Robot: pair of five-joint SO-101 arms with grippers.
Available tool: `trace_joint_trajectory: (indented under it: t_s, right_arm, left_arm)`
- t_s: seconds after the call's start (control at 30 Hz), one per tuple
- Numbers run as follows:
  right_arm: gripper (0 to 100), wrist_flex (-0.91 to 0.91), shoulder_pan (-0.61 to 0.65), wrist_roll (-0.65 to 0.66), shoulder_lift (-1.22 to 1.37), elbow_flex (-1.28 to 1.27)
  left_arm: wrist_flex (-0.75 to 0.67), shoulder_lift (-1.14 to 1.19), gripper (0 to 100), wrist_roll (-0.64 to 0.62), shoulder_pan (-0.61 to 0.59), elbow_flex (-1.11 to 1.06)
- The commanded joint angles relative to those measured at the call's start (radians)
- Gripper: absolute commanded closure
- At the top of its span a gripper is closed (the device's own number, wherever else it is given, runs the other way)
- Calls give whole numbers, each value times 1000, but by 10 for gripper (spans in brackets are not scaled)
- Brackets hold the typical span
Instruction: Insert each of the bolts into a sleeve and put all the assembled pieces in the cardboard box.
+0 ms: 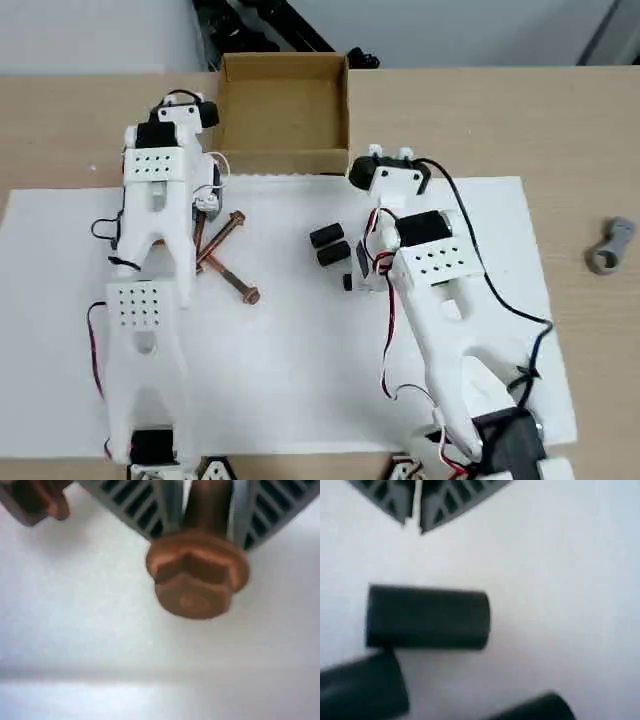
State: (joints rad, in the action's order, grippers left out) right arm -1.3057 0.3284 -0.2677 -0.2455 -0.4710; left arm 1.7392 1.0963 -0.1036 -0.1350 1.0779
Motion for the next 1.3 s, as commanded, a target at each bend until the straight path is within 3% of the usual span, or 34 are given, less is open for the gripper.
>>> trace_joint_trajectory:
  t_s: [0.0,0.13,0.33,0.57,0.83,1.27]
  right_arm:
    - [993,-31,-4,-9,-16,48]
    - [991,-77,-5,-23,-13,101]
    - [991,-180,-7,-186,-5,258]
    - [990,-183,-5,-310,8,278]
    - [990,-182,-4,-483,193,301]
    - [991,-193,59,-615,332,436]
  left_arm:
    - [-5,12,993,25,-21,15]
    - [14,-57,993,29,-3,30]
    - [15,-227,993,29,48,-28]
    - [14,-540,993,51,68,-303]
    - [14,-1008,993,101,71,-696]
    - [12,-1648,993,198,64,-1176]
